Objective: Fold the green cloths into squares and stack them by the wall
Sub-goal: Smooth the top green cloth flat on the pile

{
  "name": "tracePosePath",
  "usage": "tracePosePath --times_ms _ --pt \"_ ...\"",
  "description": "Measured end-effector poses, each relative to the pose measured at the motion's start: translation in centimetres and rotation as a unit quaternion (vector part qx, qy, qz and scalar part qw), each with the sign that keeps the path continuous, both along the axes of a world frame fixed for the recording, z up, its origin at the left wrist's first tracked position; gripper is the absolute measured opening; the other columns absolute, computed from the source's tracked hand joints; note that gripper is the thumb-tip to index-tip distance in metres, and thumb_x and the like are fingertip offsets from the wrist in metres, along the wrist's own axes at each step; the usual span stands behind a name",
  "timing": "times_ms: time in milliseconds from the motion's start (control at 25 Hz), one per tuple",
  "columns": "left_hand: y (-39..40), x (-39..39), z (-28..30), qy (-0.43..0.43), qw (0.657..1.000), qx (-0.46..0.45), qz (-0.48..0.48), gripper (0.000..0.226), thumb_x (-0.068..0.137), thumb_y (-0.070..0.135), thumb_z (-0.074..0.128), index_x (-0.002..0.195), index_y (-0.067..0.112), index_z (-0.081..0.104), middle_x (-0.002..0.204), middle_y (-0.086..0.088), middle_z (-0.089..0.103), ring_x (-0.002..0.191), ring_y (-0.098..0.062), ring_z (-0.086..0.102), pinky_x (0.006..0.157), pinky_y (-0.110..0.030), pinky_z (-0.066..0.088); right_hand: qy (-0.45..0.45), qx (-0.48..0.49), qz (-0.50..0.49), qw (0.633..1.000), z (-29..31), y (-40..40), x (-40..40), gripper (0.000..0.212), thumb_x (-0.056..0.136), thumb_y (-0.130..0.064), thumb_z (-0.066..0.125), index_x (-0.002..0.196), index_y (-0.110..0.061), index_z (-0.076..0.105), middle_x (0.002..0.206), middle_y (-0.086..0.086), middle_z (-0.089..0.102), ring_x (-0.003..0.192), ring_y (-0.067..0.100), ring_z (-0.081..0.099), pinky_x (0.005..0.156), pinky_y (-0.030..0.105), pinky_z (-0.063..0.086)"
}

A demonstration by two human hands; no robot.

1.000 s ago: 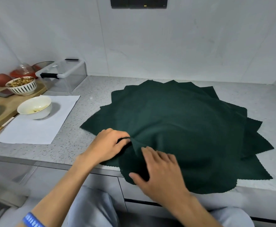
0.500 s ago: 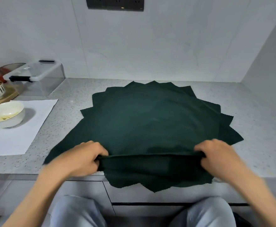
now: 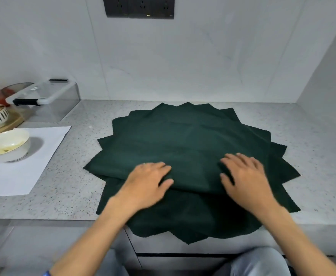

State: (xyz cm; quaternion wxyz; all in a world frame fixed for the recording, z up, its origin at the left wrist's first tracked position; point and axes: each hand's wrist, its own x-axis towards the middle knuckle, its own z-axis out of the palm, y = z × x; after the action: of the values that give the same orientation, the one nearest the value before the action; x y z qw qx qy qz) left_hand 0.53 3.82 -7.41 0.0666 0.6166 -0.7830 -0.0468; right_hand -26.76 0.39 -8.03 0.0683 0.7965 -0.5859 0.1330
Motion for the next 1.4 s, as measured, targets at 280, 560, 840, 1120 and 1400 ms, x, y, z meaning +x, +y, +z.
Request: tracePosePath --times_ms 280,560,840,1120,1400 --pt "1.1 -0.1 -3.0 -0.005 0.996 0.087 0.017 0.063 0.097 0.061 0.008 0.155 0.038 -0.002 0.162 0.014 -0.013 0.148 -0.007 -0.018 0.123 -0.037 -0.006 0.025 0.164 0.056 0.985 -3.5 0.8 2.2 0.108 0.062 -0.073 -0.041 0.155 -0.033 -0.004 0.162 -0.013 -0.008 0.15 0.012 -0.009 0.122 0.04 -0.003" --pt "0.9 -0.4 -3.1 0.008 0.996 0.091 0.019 0.063 0.097 0.062 0.01 0.155 0.038 -0.003 0.162 0.014 -0.014 0.148 -0.008 -0.02 0.122 -0.039 -0.008 0.019 0.215 0.068 0.974 -2.4 0.1 1.9 0.096 0.068 -0.075 -0.029 0.153 -0.037 -0.009 0.157 -0.019 -0.018 0.148 0.008 -0.016 0.122 0.037 -0.008" --pt "-0.1 1.0 -1.2 0.055 0.995 0.076 -0.033 0.068 0.089 0.024 0.042 0.153 0.037 0.025 0.161 0.016 0.017 0.15 -0.007 0.009 0.122 -0.03 0.008 -0.009 0.137 0.055 0.989 0.2 -4.4 2.1 0.045 0.097 -0.031 0.046 0.142 -0.029 0.043 0.156 -0.007 0.032 0.141 0.021 0.032 0.11 0.04 0.033" --pt "-6.3 5.6 1.2 0.239 0.961 0.119 0.069 0.044 0.08 0.009 0.054 0.115 0.032 0.07 0.113 0.015 0.069 0.11 -0.004 0.061 0.104 -0.033 0.046 -0.002 0.232 0.011 0.973 2.0 -9.8 0.7 0.044 0.079 -0.04 0.063 0.121 -0.03 0.051 0.11 -0.009 0.052 0.107 0.018 0.05 0.094 0.037 0.041" --pt "-11.6 4.8 0.6 0.087 0.988 0.106 0.065 0.059 0.082 0.021 0.06 0.139 0.029 0.049 0.129 0.007 0.049 0.118 -0.02 0.044 0.095 -0.032 0.041 -0.056 0.265 0.045 0.962 1.9 -11.1 0.1 0.013 0.081 -0.023 0.063 0.075 -0.03 0.053 0.083 -0.008 0.062 0.079 0.015 0.057 0.072 0.03 0.048"
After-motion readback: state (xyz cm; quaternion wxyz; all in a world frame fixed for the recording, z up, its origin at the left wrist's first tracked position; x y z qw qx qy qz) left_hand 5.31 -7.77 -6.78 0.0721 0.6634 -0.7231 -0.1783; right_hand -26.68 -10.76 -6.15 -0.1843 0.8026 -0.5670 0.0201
